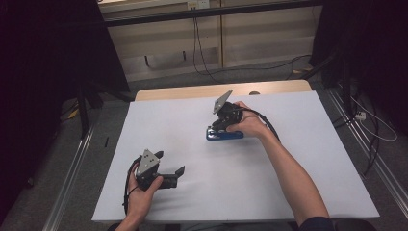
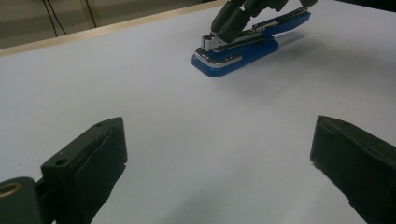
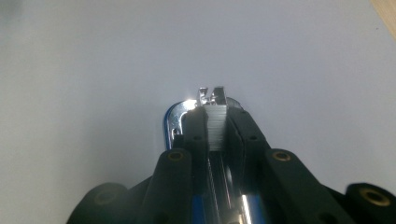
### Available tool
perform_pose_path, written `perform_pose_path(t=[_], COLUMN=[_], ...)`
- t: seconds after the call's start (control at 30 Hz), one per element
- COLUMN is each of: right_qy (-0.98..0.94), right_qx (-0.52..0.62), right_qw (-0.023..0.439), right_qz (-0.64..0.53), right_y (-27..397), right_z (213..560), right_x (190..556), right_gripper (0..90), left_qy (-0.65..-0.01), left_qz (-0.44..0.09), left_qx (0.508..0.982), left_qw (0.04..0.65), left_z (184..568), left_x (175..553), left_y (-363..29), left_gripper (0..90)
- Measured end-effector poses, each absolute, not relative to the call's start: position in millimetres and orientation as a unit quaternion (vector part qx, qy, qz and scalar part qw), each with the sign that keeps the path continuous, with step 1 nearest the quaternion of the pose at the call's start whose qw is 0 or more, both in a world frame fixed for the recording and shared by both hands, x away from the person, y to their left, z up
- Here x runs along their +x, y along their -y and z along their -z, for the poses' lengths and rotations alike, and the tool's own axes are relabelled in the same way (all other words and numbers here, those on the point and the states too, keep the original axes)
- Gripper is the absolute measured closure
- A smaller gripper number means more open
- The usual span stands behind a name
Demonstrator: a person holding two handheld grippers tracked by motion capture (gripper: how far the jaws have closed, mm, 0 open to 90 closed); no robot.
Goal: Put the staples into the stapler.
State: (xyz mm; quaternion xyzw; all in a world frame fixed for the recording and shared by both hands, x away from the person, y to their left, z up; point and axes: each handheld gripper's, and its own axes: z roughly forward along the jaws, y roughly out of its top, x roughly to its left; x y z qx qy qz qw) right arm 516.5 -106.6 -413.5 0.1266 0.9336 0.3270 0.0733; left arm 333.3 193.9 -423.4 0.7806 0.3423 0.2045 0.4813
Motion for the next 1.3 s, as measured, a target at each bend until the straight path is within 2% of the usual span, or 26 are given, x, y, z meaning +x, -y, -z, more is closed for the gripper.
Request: perform_pose_path(t=[1.3], right_qy=[-0.937], right_qx=[0.106], right_qw=[0.072], right_qz=[-0.324], right_y=[104.0], right_z=[412.2], right_x=[520.1], right_gripper=[78.2], left_qy=[-0.344], left_qz=[-0.204], left_qx=[0.781], left_qw=[0.481], left_z=[423.4], left_x=[333.4], left_y=[-194.1], left_gripper=[4.0])
